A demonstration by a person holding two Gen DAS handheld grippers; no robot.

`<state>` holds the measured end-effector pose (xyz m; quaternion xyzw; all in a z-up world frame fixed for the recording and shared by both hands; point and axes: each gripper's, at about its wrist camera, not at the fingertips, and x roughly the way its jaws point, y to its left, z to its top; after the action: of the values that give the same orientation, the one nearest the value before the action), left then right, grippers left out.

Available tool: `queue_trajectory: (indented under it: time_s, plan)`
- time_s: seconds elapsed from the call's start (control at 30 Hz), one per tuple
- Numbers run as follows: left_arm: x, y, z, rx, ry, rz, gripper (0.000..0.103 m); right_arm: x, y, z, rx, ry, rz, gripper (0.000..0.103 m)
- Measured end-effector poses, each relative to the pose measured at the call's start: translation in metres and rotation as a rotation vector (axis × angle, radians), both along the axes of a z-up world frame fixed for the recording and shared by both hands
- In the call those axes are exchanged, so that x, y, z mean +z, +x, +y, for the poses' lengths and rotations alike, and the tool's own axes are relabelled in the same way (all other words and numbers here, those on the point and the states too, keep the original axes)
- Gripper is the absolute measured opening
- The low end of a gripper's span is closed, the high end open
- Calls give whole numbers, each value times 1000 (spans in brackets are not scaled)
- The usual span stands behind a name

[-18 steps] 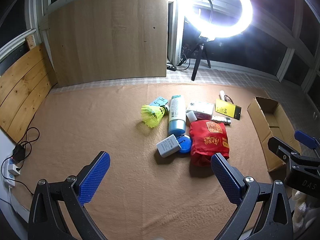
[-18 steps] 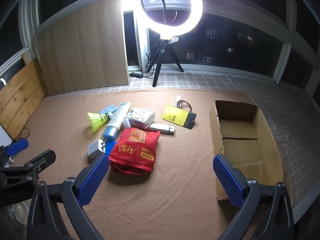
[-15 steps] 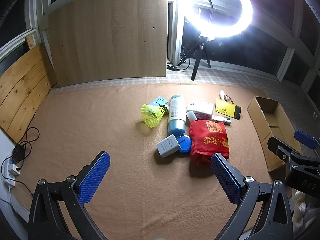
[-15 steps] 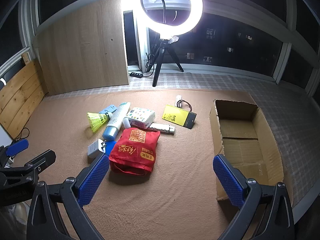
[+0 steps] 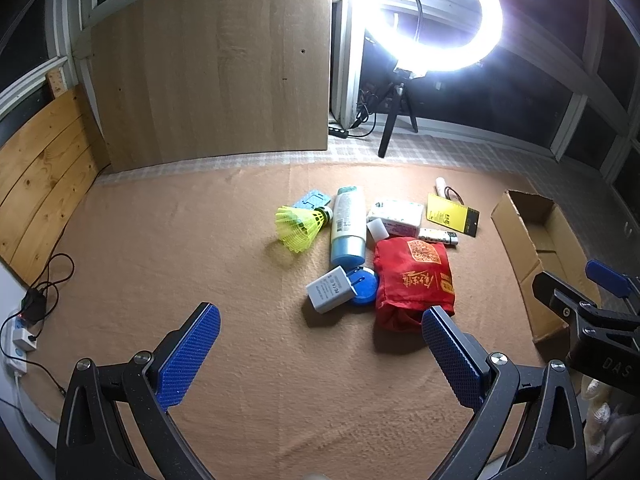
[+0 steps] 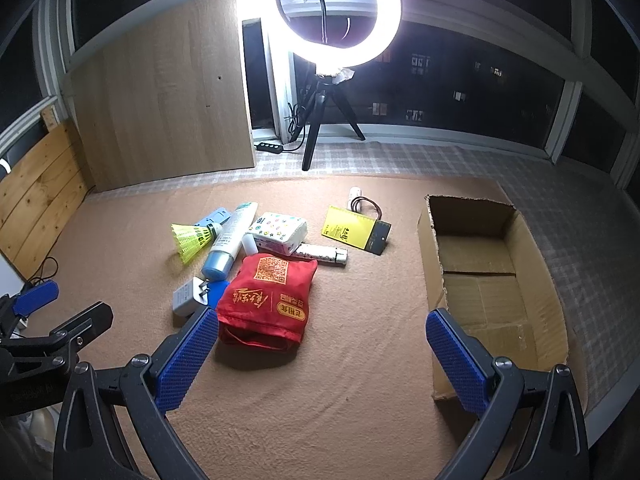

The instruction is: Organize objects

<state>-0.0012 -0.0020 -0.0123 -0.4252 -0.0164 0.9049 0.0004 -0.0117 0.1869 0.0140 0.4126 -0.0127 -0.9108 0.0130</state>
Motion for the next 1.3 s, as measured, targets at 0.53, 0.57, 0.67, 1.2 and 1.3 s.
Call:
queue_trajectory:
  time_s: [0.53,0.57,0.67,1.2,1.3]
  plan:
    - [-1,-1,2,-7,2,-12,102,-2,0,3,-8,-8,-9,102]
    - [-2,-1,2,-8,3,-13,102,-2,0,3,-9,-9,-10,102]
    - [-3,-2,2,-11,3,-17,102,-2,-1,3,-9,-9,-9,102]
    - [-9,-10,9,-48,10,-30,102,-9,-10,7,-7,-31,-37,102]
    - [-12,-14,10,-55,9,-32,102,-12,-14,8,-2,-38,-49,102]
